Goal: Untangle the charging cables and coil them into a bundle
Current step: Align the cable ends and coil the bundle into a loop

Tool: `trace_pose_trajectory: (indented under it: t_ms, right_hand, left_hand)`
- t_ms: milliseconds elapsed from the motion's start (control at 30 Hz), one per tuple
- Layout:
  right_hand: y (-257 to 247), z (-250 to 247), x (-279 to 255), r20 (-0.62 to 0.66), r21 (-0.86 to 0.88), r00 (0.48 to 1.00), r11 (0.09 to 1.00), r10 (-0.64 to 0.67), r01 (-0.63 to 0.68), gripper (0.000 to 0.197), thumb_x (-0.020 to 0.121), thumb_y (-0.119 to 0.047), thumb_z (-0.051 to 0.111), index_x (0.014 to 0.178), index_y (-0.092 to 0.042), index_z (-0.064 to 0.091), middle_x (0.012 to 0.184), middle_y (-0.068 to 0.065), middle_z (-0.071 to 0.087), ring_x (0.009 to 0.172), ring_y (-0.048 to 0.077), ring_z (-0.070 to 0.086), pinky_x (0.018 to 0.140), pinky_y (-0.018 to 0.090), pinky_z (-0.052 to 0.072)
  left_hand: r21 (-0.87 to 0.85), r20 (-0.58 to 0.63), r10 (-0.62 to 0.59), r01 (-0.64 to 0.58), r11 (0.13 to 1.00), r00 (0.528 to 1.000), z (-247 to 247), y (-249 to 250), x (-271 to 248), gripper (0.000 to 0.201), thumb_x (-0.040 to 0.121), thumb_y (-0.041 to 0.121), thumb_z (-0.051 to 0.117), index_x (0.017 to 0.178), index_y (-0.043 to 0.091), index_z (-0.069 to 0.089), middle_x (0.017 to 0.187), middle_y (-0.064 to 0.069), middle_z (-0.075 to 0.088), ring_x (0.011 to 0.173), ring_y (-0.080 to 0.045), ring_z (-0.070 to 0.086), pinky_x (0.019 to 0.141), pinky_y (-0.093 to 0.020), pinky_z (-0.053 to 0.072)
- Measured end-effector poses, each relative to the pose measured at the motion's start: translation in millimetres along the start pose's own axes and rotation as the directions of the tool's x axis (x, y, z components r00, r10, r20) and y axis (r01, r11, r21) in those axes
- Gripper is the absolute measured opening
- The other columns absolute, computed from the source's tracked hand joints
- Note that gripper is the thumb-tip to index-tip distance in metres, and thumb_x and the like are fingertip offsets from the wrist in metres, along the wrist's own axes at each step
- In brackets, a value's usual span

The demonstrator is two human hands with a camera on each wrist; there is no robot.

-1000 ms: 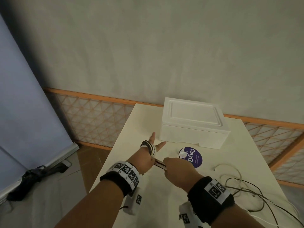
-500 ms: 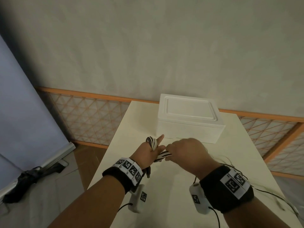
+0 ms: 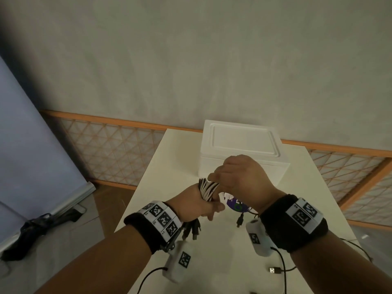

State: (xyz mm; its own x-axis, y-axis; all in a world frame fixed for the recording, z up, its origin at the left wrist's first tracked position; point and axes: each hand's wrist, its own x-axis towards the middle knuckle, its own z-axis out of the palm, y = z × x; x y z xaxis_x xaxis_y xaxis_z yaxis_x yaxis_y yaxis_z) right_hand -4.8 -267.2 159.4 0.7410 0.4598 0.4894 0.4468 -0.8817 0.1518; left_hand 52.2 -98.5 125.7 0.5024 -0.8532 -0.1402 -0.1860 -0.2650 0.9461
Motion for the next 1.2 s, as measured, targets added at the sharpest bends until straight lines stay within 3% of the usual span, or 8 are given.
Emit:
trace_pose_trajectory:
  t_ms: [200, 300, 433, 567, 733, 967, 1067, 1200]
  right_hand:
    - [10, 11, -4, -0.031, 0.321, 0.998, 0.946, 0.061, -0.048, 0.037, 0.089, -0.045, 0.052, 0.109, -0.017, 0.064, 0.111, -0.001, 0.067, 0.099, 0.012, 0.059, 0.084, 0.031, 0.049]
    - [8, 7, -7, 0.084, 0.599, 0.986, 0.784, 0.145, -0.167, 0.039, 0.09, -0.042, 0.051, 0.115, -0.014, 0.06, 0.111, -0.003, 0.065, 0.101, 0.009, 0.059, 0.088, 0.027, 0.049]
    - [0, 7, -4, 0.163, 0.828, 0.937, 0.473, 0.307, -0.3, 0.046, 0.093, -0.044, 0.044, 0.087, -0.004, 0.067, 0.08, 0.005, 0.067, 0.077, 0.02, 0.064, 0.072, 0.042, 0.051]
    - [-6, 10, -4, 0.16, 0.874, 0.862, 0.337, 0.481, -0.35, 0.057, 0.09, -0.044, 0.044, 0.061, 0.002, 0.061, 0.058, 0.017, 0.059, 0.057, 0.031, 0.057, 0.06, 0.048, 0.046]
    - [-2, 8, -9, 0.186, 0.919, 0.824, 0.202, 0.534, -0.338, 0.06, 0.086, -0.046, 0.048, 0.059, 0.005, 0.061, 0.054, 0.015, 0.059, 0.05, 0.024, 0.053, 0.052, 0.033, 0.043]
    - [3, 33, -47, 0.195, 0.873, 0.869, 0.323, 0.455, -0.365, 0.046, 0.088, -0.056, 0.052, 0.107, -0.014, 0.058, 0.091, -0.002, 0.066, 0.086, 0.015, 0.063, 0.078, 0.032, 0.051]
    - [6, 46, -76, 0.393, 0.726, 0.762, 0.334, 0.515, -0.601, 0.024, 0.083, -0.029, 0.066, 0.105, -0.028, 0.055, 0.087, -0.009, 0.066, 0.081, 0.006, 0.062, 0.075, 0.029, 0.051]
    - [2, 72, -121, 0.487, 0.262, 0.541, 0.477, 0.686, -0.839, 0.012, 0.089, -0.036, 0.055, 0.099, -0.036, 0.049, 0.073, -0.011, 0.059, 0.074, 0.012, 0.061, 0.069, 0.024, 0.047]
  left_hand:
    - [-0.266, 0.124, 0.043, -0.009, 0.964, 0.991, 4, 14, 2, 0.03, 0.084, 0.003, 0.06, 0.057, 0.014, 0.053, 0.044, -0.003, 0.052, 0.038, -0.014, 0.045, 0.044, -0.018, 0.036]
    - [-0.317, 0.149, 0.056, -0.006, 0.948, 0.987, 6, 21, 6, 0.025, 0.079, 0.003, 0.057, 0.057, 0.016, 0.059, 0.043, -0.003, 0.052, 0.039, -0.016, 0.048, 0.043, -0.017, 0.033]
    - [-0.207, 0.258, 0.05, 0.004, 0.978, 0.965, 16, 31, 14, 0.019, 0.076, 0.015, 0.063, 0.062, 0.004, 0.055, 0.045, 0.001, 0.054, 0.039, -0.008, 0.046, 0.044, -0.017, 0.036]
    - [-0.24, 0.323, 0.059, 0.021, 0.971, 0.944, 28, 32, 15, 0.03, 0.076, 0.021, 0.063, 0.057, 0.0, 0.055, 0.048, -0.002, 0.057, 0.039, -0.007, 0.045, 0.043, -0.014, 0.035]
    - [-0.325, 0.279, 0.09, 0.006, 0.946, 0.956, 40, 35, 17, 0.025, 0.08, 0.008, 0.059, 0.055, 0.006, 0.055, 0.047, -0.003, 0.057, 0.037, -0.007, 0.045, 0.042, -0.012, 0.034]
    - [-0.528, 0.144, 0.259, -0.147, 0.836, 0.955, 33, 22, 9, 0.017, 0.074, 0.009, 0.058, 0.058, 0.01, 0.06, 0.045, -0.002, 0.056, 0.033, -0.016, 0.031, 0.041, -0.023, 0.025]
    - [-0.613, 0.112, 0.337, -0.202, 0.764, 0.935, 19, 21, 8, 0.022, 0.075, 0.004, 0.054, 0.056, 0.013, 0.06, 0.042, 0.005, 0.049, 0.035, -0.013, 0.04, 0.046, -0.016, 0.034]
    - [-0.599, 0.055, 0.32, -0.225, 0.769, 0.946, 5, 17, 12, 0.021, 0.076, 0.007, 0.058, 0.056, 0.004, 0.052, 0.037, 0.004, 0.039, 0.038, -0.014, 0.046, 0.047, -0.016, 0.036]
